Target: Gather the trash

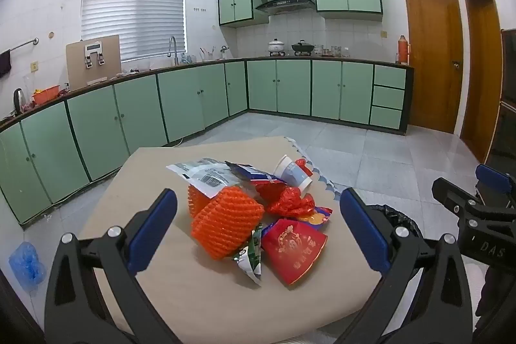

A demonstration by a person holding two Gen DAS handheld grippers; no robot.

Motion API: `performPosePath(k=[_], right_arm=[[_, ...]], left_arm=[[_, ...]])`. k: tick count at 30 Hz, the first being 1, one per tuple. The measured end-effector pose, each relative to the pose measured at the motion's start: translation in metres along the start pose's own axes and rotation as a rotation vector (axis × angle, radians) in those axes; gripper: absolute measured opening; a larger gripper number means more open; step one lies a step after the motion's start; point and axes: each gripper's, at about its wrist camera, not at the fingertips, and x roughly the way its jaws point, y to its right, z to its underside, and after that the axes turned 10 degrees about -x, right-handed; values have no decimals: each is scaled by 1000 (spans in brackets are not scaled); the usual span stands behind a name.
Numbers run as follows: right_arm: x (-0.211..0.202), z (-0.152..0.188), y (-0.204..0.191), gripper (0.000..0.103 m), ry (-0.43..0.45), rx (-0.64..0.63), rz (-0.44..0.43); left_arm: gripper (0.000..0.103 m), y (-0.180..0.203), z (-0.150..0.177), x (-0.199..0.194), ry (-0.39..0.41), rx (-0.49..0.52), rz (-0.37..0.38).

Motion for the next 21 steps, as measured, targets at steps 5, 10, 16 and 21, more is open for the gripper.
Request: performPosePath(k=[5,10,16,21], right_arm=[[0,0,1,97,-4,0,-1],[0,-1,1,97,0,0,1],[-1,0,2,97,2,1,2],[-1,0,1,97,2,0,4]], left_arm=[[98,-1,0,0,6,4,-3],[98,1,0,-1,10,10,-4],[98,1,1,-1,10,9,-2],[98,1,1,0,9,9,-4]])
